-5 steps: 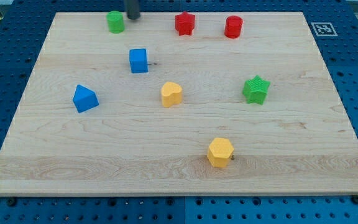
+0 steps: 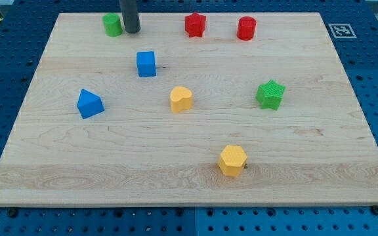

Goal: Place the green circle vertically above the blue triangle

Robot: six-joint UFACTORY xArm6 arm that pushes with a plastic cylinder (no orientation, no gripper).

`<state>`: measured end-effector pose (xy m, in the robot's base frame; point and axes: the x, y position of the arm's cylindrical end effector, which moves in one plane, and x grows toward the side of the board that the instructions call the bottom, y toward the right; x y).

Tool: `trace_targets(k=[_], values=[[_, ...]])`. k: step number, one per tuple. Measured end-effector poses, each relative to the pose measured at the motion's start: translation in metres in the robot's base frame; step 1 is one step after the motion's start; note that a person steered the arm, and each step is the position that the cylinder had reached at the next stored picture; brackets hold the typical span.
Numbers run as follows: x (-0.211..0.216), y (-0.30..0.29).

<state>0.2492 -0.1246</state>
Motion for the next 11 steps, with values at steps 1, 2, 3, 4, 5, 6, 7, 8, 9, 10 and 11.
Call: trace_targets(k=[1,2,3,4,5,6,7,8,9,10,11], values=[[0.0,-0.012],[0.0,-0.043],[0.001,-0.06],[0.001,-0.062],[0.001,-0.045],[-0.008,-0.009],[-0.012,-0.008],[-0.006,0.009],[0.02,0.037],[0.025,0.042],[-0.02,0.032]])
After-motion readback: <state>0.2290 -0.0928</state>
